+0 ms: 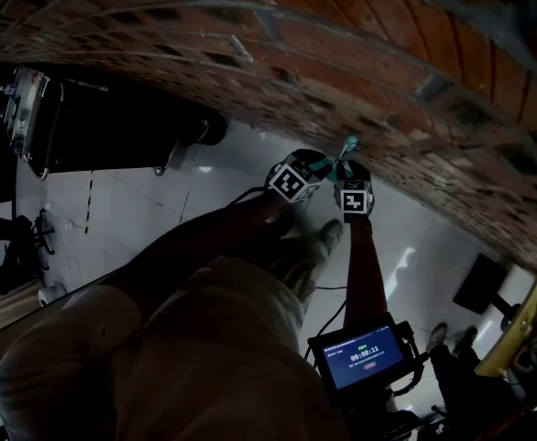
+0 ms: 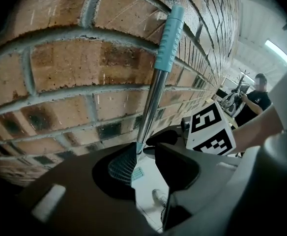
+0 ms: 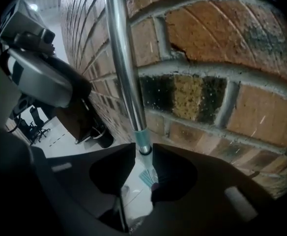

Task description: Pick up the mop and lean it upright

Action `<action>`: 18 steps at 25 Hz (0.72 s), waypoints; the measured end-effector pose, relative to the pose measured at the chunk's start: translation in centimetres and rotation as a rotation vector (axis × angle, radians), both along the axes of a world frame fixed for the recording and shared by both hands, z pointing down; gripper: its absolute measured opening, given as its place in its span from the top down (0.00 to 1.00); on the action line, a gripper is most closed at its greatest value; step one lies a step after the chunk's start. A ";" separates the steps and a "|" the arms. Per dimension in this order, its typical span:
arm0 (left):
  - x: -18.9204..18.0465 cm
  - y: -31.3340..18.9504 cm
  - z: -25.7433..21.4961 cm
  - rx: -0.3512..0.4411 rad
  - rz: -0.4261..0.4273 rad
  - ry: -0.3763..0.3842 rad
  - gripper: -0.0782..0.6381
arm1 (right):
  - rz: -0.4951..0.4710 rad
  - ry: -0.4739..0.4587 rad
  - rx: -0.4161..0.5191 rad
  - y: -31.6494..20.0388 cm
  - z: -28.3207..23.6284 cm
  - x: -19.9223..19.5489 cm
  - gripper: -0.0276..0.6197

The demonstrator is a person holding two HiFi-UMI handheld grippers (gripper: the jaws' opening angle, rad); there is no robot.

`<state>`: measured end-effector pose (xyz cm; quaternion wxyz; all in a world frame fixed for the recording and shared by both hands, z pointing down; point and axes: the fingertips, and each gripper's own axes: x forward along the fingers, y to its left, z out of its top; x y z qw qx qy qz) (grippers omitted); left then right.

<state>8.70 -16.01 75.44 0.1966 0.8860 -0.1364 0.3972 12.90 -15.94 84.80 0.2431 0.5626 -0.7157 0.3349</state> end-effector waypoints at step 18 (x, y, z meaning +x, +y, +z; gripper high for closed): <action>-2.4 -0.8 -0.8 0.017 0.013 -0.015 0.70 | -0.042 0.025 -0.039 -1.5 2.7 -1.2 0.78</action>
